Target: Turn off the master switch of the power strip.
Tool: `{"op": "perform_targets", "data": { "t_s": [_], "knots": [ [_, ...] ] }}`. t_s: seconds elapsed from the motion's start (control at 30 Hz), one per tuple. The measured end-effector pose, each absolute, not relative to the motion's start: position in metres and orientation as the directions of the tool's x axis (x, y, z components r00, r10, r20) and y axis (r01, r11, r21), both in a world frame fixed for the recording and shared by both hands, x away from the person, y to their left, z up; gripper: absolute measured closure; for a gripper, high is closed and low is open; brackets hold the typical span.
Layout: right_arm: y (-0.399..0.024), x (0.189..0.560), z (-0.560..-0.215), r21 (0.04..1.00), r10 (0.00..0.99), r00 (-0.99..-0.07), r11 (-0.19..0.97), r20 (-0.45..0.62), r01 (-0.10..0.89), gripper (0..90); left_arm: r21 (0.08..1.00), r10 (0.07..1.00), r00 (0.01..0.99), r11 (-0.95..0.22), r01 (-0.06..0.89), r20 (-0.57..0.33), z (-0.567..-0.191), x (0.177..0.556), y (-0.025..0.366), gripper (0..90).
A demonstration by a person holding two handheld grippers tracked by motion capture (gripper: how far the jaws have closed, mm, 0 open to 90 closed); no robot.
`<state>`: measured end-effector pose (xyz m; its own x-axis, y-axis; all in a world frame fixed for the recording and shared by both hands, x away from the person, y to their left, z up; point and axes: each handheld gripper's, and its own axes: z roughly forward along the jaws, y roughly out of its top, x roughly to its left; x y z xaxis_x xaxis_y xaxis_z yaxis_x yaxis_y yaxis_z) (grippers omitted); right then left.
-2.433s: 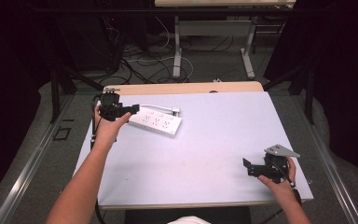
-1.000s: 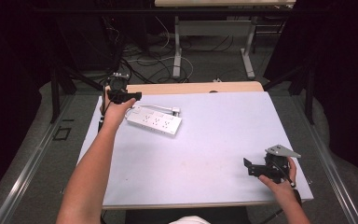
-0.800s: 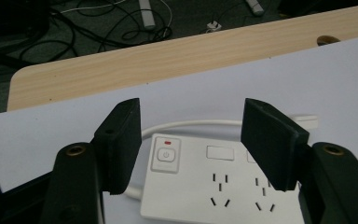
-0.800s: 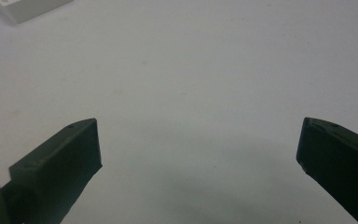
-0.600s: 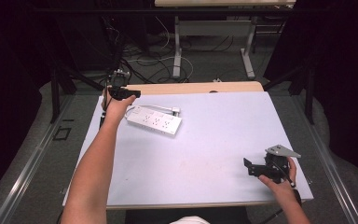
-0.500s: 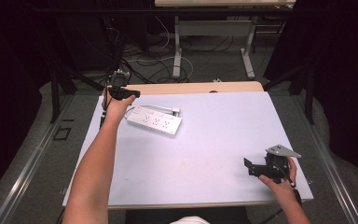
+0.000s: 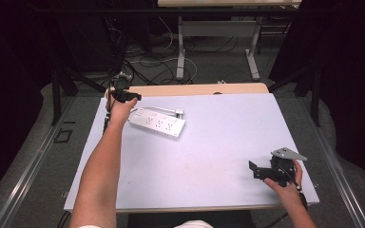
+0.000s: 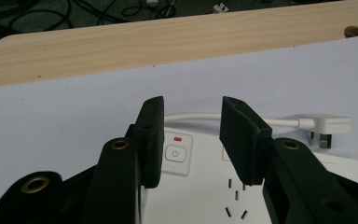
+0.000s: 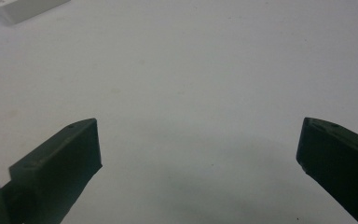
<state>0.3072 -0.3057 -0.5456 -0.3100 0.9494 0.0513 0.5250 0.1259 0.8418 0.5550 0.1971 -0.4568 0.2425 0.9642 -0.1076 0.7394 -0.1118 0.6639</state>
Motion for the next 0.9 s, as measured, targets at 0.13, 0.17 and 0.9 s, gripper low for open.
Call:
{"op": "perform_targets", "data": {
  "t_s": [0.13, 0.17, 0.9],
  "knots": [
    [-0.307, 0.306, -0.544, 0.838, 0.949, -0.309, 0.116, 0.066, 0.533, 0.0, 0.657, 0.964, 0.239, -0.106, 0.747, -0.116, -0.46, 0.557, 0.195, 63.0],
    [-0.307, 0.307, -0.545, 0.837, 0.95, -0.307, 0.115, 0.065, 0.534, 0.0, 0.654, 0.963, 0.24, -0.106, 0.749, -0.12, -0.461, 0.557, 0.194, 63.9],
    [-0.308, 0.304, -0.544, 0.842, 0.947, -0.316, 0.121, 0.061, 0.526, 0.0, 0.617, 0.965, 0.229, -0.104, 0.78, -0.126, -0.477, 0.563, 0.19, 81.4]
  ]
}}
